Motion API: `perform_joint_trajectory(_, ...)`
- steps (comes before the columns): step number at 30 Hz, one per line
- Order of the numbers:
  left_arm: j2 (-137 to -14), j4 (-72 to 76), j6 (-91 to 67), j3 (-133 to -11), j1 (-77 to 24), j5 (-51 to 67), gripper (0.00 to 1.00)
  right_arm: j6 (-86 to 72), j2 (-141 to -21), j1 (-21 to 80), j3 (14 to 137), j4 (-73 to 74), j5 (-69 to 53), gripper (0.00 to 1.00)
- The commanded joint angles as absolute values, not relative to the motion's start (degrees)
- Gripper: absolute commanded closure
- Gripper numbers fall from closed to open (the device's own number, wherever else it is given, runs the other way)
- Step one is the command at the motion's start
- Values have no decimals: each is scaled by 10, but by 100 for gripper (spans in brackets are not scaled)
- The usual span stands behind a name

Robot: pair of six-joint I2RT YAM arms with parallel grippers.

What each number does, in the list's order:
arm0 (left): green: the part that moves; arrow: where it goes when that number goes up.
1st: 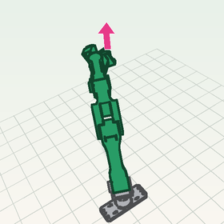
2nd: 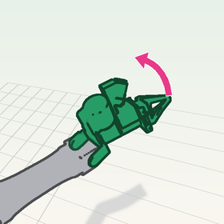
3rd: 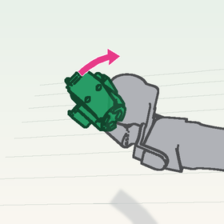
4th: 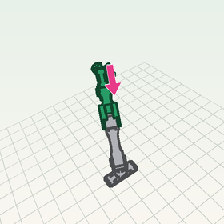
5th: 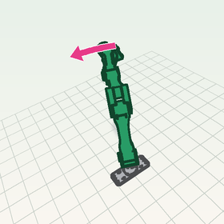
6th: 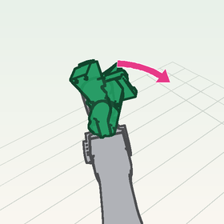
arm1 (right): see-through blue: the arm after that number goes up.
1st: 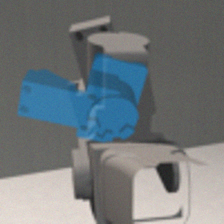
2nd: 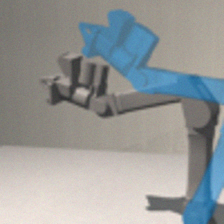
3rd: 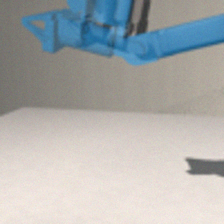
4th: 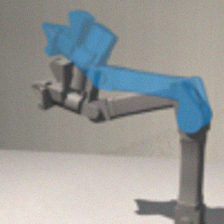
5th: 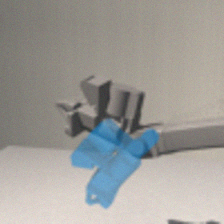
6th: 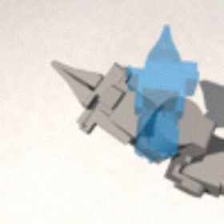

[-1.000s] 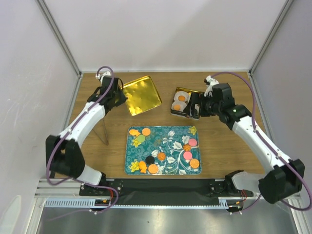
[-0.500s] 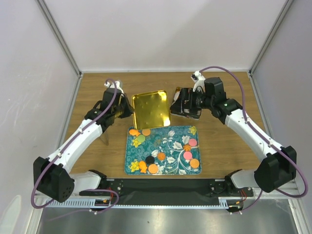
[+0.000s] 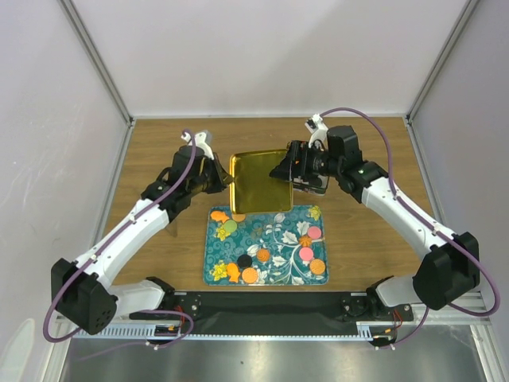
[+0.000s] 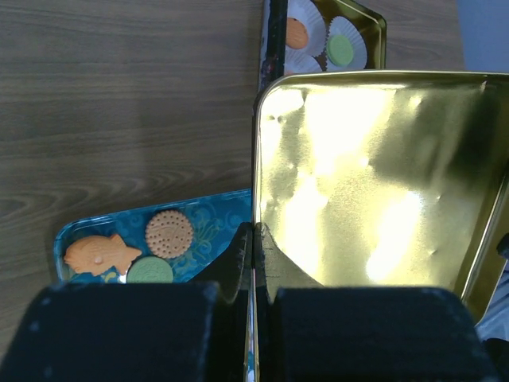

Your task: Pack the cookies

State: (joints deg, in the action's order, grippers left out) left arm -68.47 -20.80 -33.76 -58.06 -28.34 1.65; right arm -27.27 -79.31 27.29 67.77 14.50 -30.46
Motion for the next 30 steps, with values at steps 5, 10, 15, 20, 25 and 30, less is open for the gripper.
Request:
perform_joint_trajectory(5, -684, -157, -387, -582, -299, 26, 100, -319, -782, 279, 653, 85, -290, 35)
perform_joint_trajectory(10, -684, -148, -406, -583, -309, 19, 99, -326, -776, 279, 650, 83, -276, 50)
perform_joint_trajectory(15, -688, -152, -399, -598, -326, 9, 94, -333, -774, 277, 651, 83, -270, 68)
perform_joint_trajectory(20, -686, -156, -394, -604, -334, 2, 80, -348, -769, 271, 650, 87, -272, 91)
perform_joint_trajectory(25, -669, -169, -368, -615, -336, -22, 53, -361, -766, 258, 657, 104, -276, 100)
perform_joint_trajectory(30, -627, -164, -275, -631, -351, -49, 29, -370, -787, 240, 703, 154, -278, 100)
